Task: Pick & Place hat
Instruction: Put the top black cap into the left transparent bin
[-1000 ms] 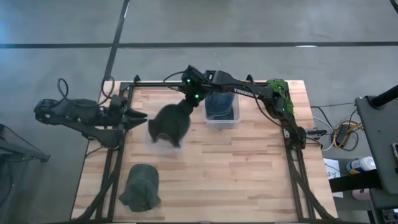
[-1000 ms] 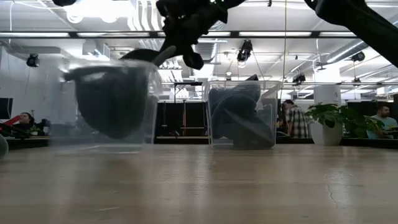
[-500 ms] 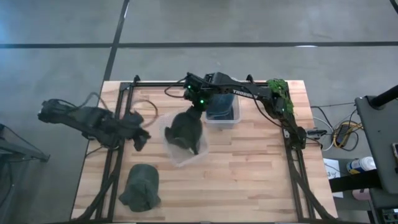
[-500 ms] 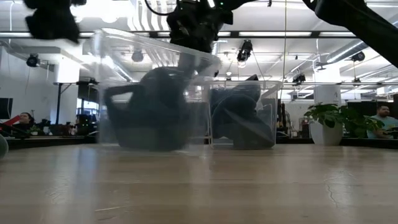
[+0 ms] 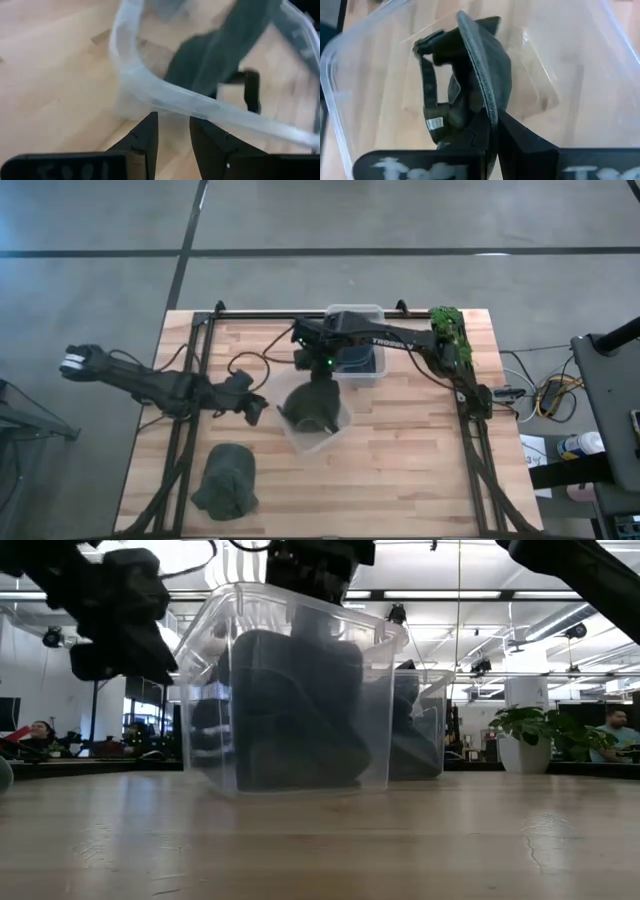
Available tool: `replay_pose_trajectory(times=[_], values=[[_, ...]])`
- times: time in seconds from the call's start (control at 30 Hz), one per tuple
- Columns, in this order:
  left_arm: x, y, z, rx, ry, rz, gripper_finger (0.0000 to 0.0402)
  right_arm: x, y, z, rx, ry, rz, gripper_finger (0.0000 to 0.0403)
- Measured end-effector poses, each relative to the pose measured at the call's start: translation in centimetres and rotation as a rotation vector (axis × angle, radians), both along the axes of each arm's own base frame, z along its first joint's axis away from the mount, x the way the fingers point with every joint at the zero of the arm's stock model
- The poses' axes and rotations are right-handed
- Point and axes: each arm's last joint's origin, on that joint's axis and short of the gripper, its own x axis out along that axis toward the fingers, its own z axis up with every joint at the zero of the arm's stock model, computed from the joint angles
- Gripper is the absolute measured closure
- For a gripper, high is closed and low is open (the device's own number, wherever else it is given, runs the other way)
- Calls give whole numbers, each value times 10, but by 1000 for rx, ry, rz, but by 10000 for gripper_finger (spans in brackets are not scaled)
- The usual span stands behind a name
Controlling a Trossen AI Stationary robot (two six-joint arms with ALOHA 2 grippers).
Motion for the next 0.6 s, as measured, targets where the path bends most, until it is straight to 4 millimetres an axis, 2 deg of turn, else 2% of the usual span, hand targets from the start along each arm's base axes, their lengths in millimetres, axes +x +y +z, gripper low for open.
replay_pose_trajectory(times=[0.2, 0.33, 0.47, 0.6], values=[[6, 10, -2, 7, -79, 61, 296, 4, 29, 1, -45, -34, 137, 384], [7, 12, 1, 71, -82, 78, 296, 9, 42, 2, -102, -75, 154, 347], [11, 13, 7, 108, -114, 102, 296, 17, 43, 4, -234, -140, 114, 296], [13, 12, 3, 107, -87, 92, 296, 25, 31, 9, -494, -185, -34, 259]])
